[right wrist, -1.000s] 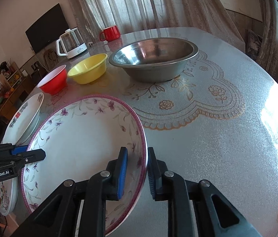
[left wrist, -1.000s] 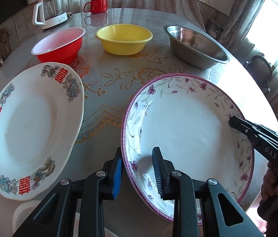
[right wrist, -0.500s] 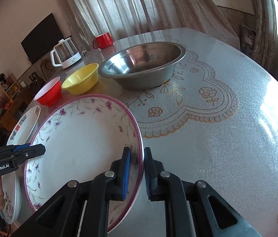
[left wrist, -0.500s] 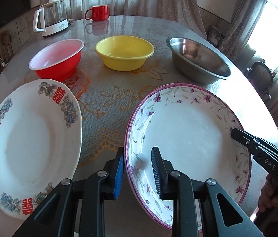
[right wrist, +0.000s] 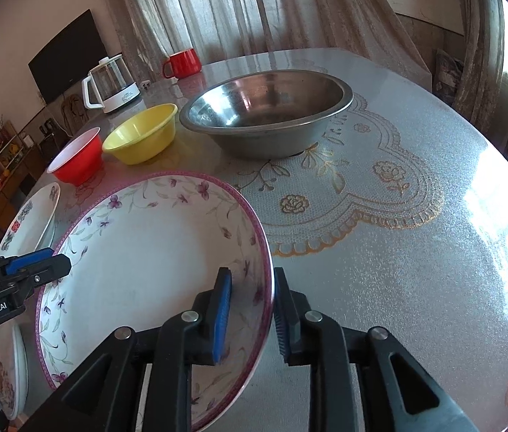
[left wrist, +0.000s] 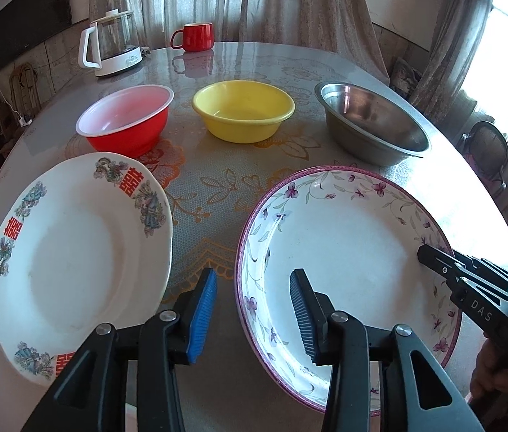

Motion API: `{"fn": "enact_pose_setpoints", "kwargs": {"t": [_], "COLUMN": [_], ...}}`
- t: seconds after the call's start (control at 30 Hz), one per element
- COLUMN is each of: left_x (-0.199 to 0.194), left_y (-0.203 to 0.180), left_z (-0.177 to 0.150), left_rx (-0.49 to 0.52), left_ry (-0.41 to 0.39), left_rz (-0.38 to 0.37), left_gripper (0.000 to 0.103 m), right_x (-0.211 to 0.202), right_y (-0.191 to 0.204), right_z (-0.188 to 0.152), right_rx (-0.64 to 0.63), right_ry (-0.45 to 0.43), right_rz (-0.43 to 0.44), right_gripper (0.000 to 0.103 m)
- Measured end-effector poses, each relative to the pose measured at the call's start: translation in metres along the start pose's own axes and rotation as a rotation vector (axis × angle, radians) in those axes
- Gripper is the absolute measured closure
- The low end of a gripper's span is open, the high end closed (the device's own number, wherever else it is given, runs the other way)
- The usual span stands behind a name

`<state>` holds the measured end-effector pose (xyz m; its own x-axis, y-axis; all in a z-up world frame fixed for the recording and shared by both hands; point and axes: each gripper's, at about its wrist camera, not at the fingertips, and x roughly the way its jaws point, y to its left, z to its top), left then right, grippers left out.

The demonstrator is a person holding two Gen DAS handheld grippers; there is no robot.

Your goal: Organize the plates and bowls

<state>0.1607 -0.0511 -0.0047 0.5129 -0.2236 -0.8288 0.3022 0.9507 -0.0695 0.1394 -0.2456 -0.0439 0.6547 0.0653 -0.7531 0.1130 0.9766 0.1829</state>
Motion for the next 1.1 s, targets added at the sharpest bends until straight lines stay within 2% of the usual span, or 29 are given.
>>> {"fn": "enact_pose_setpoints", "kwargs": {"t": [0.13,0.23,0.3,0.37,0.43,0.57,0.87,0.97,1.1], "left_x": [0.001,0.012,0.011,0.009,0.009,0.008,0.007,0.005,0.006], "left_y": [-0.005,-0.012,-0.018,-0.021,-0.017,-0.010,-0.013,-0.010,-0.010], "left_z": [-0.009,-0.016,-0.020,-0.020,-0.020,-0.018,-0.022,-0.023,-0.022], "left_rx": [0.030,0.056,0.073,0.075,0.058,0.021,0.038,0.016,-0.012], "left_ry": [0.031,0.083,0.073,0.067,0.064,0.060,0.043,0.043,0.044], "left_rz": [-0.007,-0.012,-0.016,0.010,0.007,0.010,0.030,0.027,0.024], "left_gripper": [0.059,0.059,0.061,0.061,0.063,0.065,0.065,0.069,0.069], "right_x": [-0.006,-0.012,-0.014,-0.015,-0.016,-0.021,-0.015,-0.015,-0.014], "right_y": [-0.003,-0.006,-0.007,-0.003,0.001,-0.001,0.005,0.007,0.004], "right_z": [-0.004,-0.012,-0.016,-0.019,-0.019,-0.019,-0.018,-0.017,-0.016], "right_rx": [0.034,0.041,0.046,0.037,0.018,0.045,0.026,0.034,0.066], "right_ry": [0.022,0.008,-0.001,-0.011,-0.016,-0.029,-0.020,-0.007,0.011], "right_rz": [0.013,0.019,0.026,0.024,-0.001,0.015,-0.023,-0.029,-0.013], "right_gripper": [0.080,0.080,0.082,0.085,0.085,0.089,0.086,0.086,0.086]}}
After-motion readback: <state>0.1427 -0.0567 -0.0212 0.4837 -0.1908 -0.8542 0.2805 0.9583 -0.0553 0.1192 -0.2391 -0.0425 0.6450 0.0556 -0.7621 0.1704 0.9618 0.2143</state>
